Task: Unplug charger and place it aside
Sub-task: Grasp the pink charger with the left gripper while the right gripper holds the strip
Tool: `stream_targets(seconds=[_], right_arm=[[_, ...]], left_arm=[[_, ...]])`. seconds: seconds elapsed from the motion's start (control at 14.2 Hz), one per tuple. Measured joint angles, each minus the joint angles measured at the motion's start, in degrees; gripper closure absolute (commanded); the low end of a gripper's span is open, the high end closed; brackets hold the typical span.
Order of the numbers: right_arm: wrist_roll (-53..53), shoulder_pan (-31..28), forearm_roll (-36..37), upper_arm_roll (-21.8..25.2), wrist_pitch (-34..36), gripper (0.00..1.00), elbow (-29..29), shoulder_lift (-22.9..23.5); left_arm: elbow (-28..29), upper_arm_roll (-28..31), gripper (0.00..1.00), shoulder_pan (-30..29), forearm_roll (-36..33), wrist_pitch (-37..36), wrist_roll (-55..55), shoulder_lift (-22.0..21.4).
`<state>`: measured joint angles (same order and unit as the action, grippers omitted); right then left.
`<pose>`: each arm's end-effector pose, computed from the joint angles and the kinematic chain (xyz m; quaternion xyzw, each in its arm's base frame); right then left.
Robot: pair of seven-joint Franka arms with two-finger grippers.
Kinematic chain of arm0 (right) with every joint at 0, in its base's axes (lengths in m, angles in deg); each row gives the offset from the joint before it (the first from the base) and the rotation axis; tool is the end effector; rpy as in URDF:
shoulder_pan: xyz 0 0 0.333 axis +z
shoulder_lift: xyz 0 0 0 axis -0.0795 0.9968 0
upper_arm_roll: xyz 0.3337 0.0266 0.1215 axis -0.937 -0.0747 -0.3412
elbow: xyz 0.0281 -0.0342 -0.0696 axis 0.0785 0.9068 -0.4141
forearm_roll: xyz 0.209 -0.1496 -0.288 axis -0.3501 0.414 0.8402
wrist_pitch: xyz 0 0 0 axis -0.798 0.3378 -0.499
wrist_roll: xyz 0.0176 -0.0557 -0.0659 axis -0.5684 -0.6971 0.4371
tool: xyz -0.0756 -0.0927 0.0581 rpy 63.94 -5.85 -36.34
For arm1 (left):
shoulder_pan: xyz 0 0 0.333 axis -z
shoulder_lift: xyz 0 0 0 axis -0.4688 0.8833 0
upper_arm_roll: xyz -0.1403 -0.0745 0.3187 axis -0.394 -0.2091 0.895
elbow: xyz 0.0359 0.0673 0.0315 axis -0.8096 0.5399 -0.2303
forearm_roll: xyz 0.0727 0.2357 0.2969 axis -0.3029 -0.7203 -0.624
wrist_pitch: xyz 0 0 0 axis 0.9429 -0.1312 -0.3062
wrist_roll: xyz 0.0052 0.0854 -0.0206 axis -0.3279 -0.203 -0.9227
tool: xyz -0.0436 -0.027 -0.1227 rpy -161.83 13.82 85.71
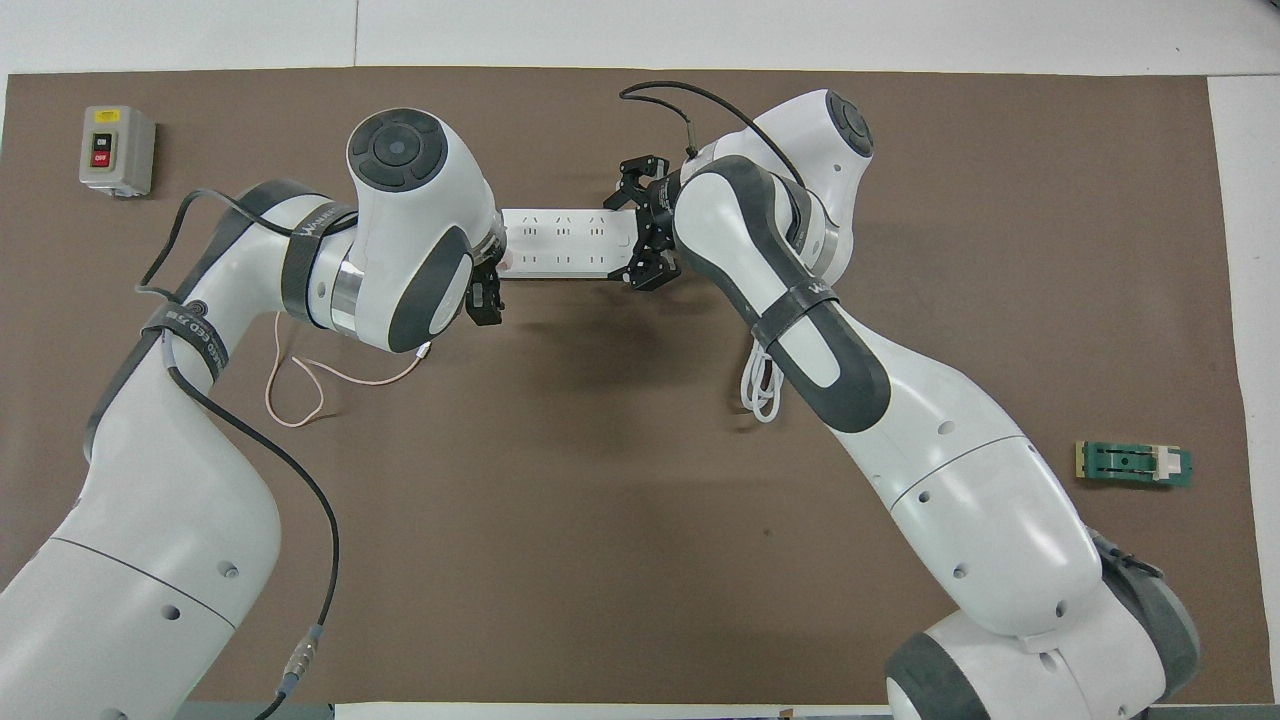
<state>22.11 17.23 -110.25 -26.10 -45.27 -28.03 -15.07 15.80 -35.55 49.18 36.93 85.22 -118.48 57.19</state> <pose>0.7401 0.3532 0.2687 -0.6838 0.6383 0.2696 0.2286 0.6449 -0.2964 0.3501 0.7012 0.7129 0.0057 0.0016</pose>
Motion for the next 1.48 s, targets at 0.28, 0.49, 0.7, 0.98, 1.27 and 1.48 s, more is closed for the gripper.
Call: stream_targets(seconds=[0.28, 0.49, 0.7, 0.98, 1.27, 1.48], right_arm=[[-0.04, 0.01, 0.19, 0.14, 0.01, 0.00, -0.52, 0.69], [-0.12, 0.06, 0.22, 0.28, -0.01, 0.07, -0.87, 1.24], [0.05, 0.25, 1.17, 0.28, -0.27, 0.41, -1.03, 1.27], [0.06, 0.26, 1.25, 0.28, -0.28, 0.41, -1.06, 1.28], [0.02, 0.29, 1.36, 0.28, -0.30, 0.40, -1.08, 1.27], [0.02, 0.35, 1.46, 0.31, -0.36, 0.40, -1.09, 1.26]], left_arm=[[0.00, 0.00, 0.00, 0.00, -0.01, 0.09, 0.01, 0.01], [0.00, 0.00, 0.00, 0.02, -0.06, 0.14, 0.04, 0.01], [0.00, 0.00, 0.32, 0.04, -0.10, 0.17, 0.06, 0.01], [-0.13, 0.01, 1.00, 0.05, -1.27, 1.22, 0.14, 0.02], [-0.48, 0.09, 1.00, 0.05, -2.19, 2.52, 0.47, 0.21], [-0.49, 0.09, 1.00, 0.06, -2.20, 2.51, 0.59, 0.21]])
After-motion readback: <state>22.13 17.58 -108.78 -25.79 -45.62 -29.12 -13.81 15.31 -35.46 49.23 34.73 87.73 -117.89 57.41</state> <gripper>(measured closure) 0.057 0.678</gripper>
